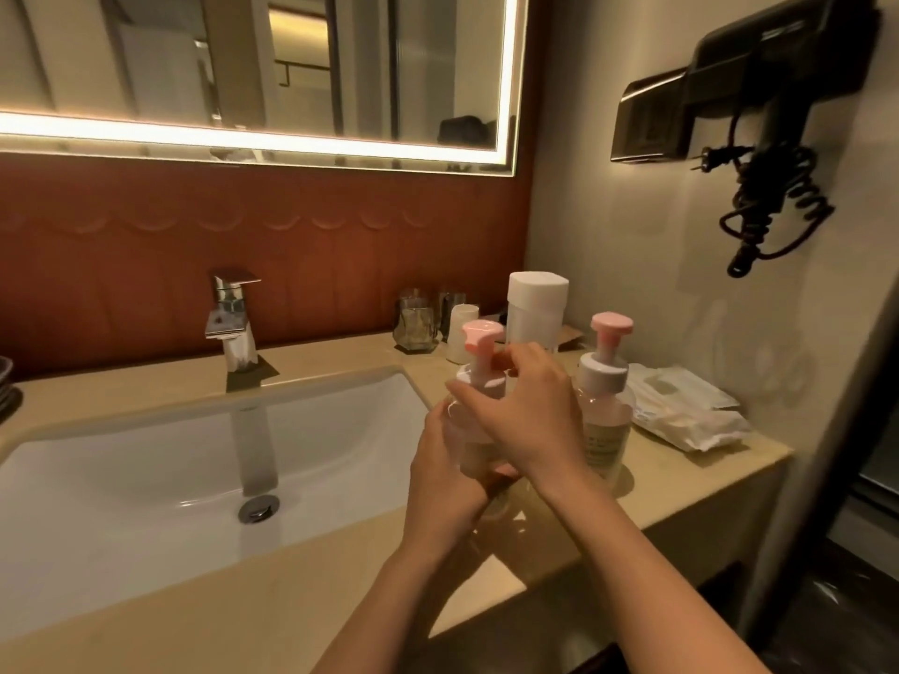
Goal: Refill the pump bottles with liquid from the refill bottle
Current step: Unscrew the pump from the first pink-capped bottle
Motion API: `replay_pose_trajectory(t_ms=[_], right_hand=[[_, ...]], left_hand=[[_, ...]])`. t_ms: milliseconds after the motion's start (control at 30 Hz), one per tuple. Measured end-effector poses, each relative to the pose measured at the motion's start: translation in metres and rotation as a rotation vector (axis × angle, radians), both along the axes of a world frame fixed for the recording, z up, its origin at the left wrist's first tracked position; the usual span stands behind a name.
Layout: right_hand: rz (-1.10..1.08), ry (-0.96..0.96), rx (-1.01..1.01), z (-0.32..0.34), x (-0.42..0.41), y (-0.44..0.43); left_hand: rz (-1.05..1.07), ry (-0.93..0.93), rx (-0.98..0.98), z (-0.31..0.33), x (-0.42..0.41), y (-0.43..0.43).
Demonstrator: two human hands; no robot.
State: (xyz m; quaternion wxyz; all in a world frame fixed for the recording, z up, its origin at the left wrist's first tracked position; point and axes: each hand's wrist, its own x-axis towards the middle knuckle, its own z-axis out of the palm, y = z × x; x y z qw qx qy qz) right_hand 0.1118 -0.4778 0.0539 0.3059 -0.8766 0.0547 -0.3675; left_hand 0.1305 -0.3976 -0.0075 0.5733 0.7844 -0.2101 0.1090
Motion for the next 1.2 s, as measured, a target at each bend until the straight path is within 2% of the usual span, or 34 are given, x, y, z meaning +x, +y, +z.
replay_pose_trajectory(t_ms=[167,400,700,833,933,1033,1100,1200], right_hand=[[-0.192,-0.102,-0.038,-0.008,0.006,0.012],[-0.165,-0.073,0.045,-0.009,0.008,0.012],[0.328,0.072,0.459,-0.005,-0.001,-0.009],[0.469,0.145,0.494,-0.01,-0.004,-0.013],[0.412,0.197,0.429,-0.006,-0.009,-0.005],[0.112,0.15,0.274,-0.004,-0.009,0.012],[-0.053,0.054,0.184,-0.006,-0.006,0.017],[-0.044,-0.055,0.207,-0.007,-0.003,0.013]], left_hand=[[-0.008,-0.002,0.034,-0.008,0.006,0.004],[-0.062,-0.017,-0.038,-0.014,0.005,0.013],[-0.092,-0.075,-0.079,-0.019,0.006,0.015],[-0.103,-0.057,-0.1,-0.019,0.004,0.015],[-0.107,-0.056,-0.099,-0.019,0.003,0.014],[-0.106,-0.053,-0.109,-0.018,0.002,0.013],[-0.103,-0.049,-0.109,-0.019,0.002,0.012],[-0.109,-0.081,-0.087,-0.021,0.003,0.014]])
